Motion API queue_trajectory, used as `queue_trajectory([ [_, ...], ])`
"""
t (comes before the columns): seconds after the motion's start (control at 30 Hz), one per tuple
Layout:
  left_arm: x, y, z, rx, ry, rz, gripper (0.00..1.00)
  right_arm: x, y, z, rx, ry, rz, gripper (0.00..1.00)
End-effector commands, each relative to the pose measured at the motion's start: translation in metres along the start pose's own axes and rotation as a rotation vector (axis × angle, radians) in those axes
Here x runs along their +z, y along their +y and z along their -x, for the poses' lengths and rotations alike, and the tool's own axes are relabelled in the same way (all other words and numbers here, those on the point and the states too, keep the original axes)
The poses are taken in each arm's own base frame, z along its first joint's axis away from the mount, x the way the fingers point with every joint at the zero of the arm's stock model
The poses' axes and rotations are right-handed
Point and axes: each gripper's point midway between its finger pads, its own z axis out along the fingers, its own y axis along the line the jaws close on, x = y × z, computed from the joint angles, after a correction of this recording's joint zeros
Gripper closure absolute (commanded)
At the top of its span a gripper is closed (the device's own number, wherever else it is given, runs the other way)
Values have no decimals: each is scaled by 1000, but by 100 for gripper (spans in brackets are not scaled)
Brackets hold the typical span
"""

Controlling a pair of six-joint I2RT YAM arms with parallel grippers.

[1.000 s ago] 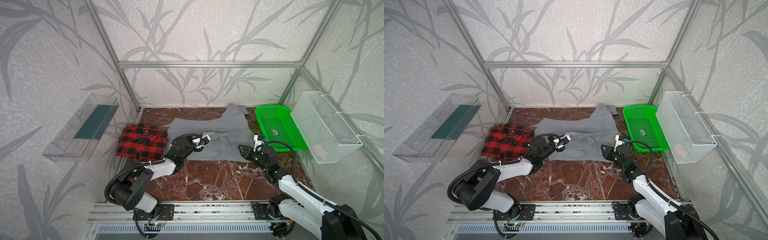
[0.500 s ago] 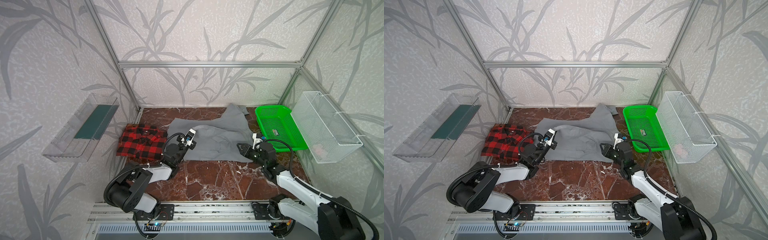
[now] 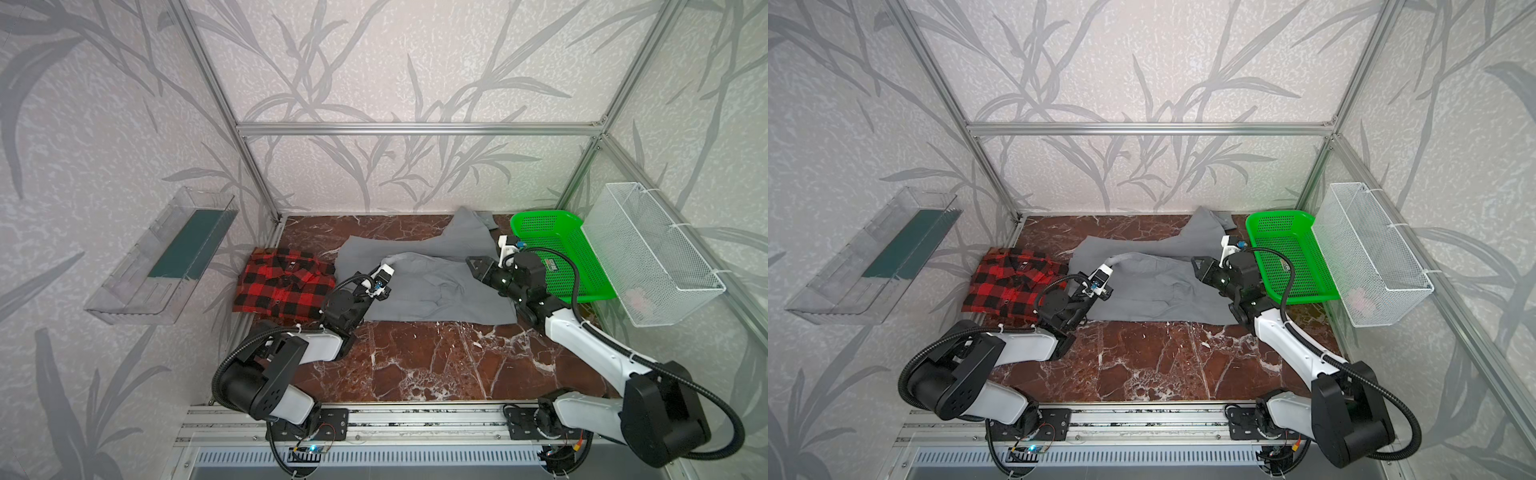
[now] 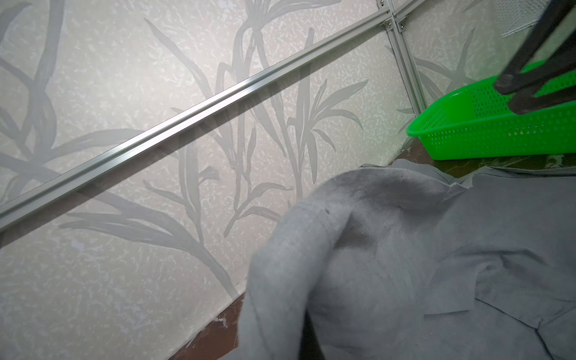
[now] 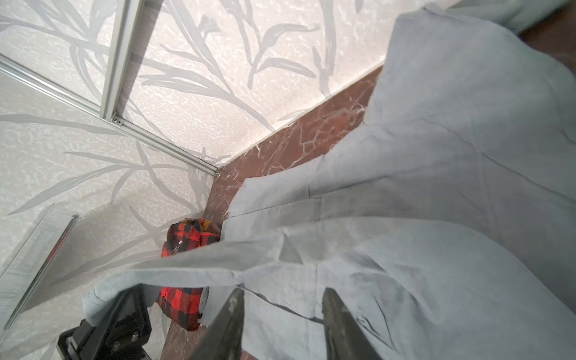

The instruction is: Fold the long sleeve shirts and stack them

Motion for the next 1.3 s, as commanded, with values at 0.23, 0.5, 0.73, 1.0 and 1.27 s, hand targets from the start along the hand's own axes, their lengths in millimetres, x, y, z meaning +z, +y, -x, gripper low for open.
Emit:
queue_trajectory([
  [0.23,-5,-15,17,147,-77,-46,100,34,61,-13,-411,127,220,42],
  [0.5,-3,-18,15,139,-74,-54,100,17,110,-49,-786,131,386,38],
  [0.73,-3,-18,13,135,-71,-57,100,19,136,-73,-1000,167,456,36],
  [1.0,-4,-17,20,130,-90,-58,100,43,130,-88,-1137,283,460,36],
  [1.27,-3,-16,20,128,-91,-56,100,53,121,-119,-1199,433,492,40],
])
